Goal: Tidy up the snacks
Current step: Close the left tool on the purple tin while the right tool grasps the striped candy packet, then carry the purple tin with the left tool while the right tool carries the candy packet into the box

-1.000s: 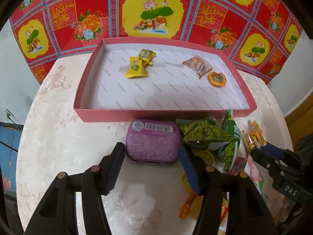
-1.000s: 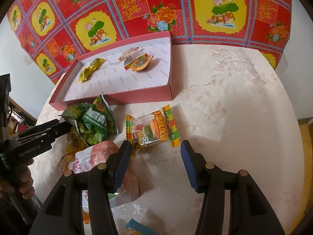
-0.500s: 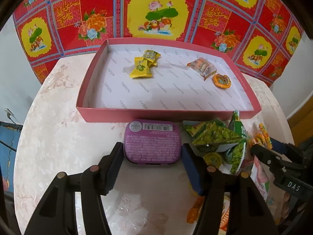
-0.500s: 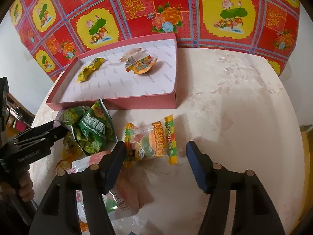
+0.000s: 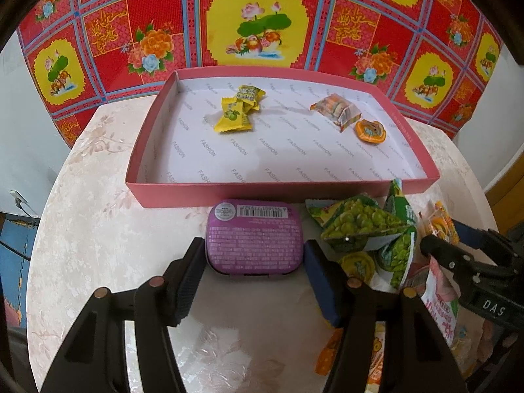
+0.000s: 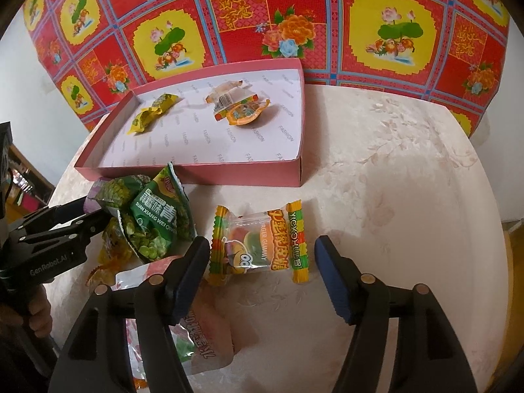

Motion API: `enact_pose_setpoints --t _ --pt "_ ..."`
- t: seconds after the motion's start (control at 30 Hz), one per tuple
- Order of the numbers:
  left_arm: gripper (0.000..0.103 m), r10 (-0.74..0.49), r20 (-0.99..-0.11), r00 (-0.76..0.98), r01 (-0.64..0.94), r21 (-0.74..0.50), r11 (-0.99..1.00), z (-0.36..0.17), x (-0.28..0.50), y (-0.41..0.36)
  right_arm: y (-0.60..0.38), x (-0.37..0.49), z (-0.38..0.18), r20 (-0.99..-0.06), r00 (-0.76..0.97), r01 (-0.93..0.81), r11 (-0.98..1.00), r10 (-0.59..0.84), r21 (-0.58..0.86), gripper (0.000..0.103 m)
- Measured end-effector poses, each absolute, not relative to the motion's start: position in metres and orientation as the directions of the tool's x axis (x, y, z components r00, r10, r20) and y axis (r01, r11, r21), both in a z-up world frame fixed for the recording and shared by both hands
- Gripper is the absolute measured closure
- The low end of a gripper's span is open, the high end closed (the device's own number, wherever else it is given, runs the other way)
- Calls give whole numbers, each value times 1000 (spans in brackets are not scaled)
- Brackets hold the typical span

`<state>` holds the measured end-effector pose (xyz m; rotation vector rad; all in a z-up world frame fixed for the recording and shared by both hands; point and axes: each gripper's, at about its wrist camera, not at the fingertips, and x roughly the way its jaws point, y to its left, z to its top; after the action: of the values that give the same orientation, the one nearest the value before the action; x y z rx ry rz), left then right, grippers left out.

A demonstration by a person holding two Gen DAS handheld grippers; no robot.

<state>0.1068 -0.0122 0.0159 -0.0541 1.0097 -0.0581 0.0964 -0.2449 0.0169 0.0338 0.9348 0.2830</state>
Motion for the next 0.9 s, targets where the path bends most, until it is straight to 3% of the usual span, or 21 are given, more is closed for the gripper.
enact_pose_setpoints --t 0.23,0.3,0.9 --pt "40 -72 -845 531 16 -75 997 18 105 -13 -252 95 17 -780 578 -193 969 240 155 51" --pt "40 -73 -845 529 13 -78 997 19 104 -12 -255 95 17 -774 573 -191 963 268 192 62" --pt "40 -87 -832 547 -2 -105 994 31 92 -3 -256 84 26 -761 590 -186 963 270 198 65"
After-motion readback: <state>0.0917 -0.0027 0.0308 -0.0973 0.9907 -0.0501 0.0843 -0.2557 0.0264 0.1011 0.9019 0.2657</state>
